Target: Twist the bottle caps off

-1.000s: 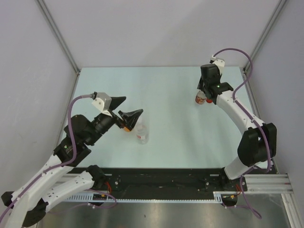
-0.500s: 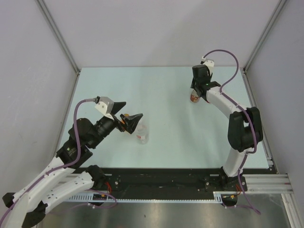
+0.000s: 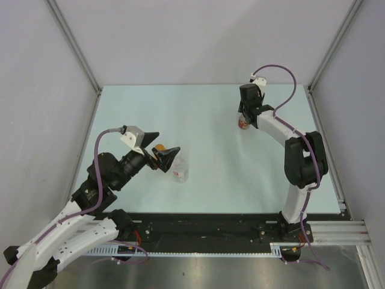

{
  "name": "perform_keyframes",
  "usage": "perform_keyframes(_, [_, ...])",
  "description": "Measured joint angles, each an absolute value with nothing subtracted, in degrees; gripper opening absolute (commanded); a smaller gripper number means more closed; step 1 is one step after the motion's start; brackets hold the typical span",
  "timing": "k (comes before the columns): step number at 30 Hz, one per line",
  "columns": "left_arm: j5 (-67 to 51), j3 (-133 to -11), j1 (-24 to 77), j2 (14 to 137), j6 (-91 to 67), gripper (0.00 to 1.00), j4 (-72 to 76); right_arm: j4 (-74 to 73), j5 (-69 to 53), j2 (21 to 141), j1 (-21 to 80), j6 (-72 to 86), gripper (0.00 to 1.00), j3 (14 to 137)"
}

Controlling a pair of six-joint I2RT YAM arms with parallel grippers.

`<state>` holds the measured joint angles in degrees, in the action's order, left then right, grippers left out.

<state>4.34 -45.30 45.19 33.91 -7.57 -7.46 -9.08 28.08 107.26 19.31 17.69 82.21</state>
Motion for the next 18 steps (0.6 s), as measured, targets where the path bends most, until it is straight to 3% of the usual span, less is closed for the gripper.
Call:
perform_keyframes(10, [4.27, -44.71, 45.19, 34.89, -7.57, 1.0, -7.44, -7.51, 28.84, 108.62, 19.27, 16.64, 0.0, 82.32])
perform_keyframes(14, [4.12, -44.71, 45.19, 35.05, -7.57, 1.0, -7.44, -7.16, 28.91, 108.75, 19.22, 16.64, 0.27, 82.32])
perform_keyframes(18, [3.84, -44.71, 45.19, 35.27, -7.6, 1.0, -7.42, -7.2, 28.95, 108.75, 19.22, 16.69, 0.36, 82.32])
